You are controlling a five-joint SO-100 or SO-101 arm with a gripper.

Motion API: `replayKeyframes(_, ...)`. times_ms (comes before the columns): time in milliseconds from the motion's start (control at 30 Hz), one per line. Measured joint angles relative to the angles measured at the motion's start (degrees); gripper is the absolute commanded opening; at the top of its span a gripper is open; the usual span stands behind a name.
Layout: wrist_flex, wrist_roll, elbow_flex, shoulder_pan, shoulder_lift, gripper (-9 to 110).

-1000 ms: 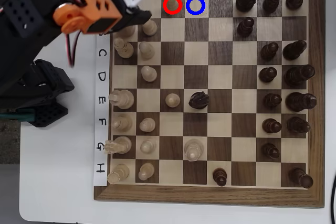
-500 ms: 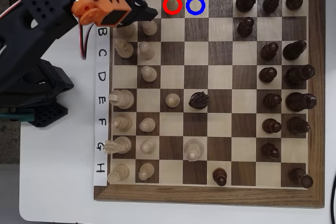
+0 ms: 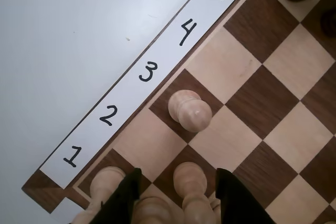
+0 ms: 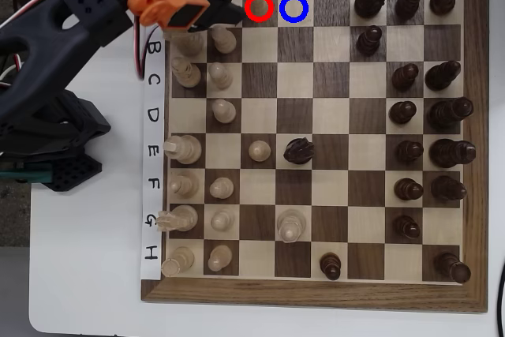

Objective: Move the piece to destination

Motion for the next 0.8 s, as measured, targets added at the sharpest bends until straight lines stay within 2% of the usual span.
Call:
replayKeyframes(367, -5.45, -1.67, 0.0, 0.0, -3.16, 22)
replayKeyframes(800, -8.44, -2.29, 0.18, 3.43, -3.87, 21)
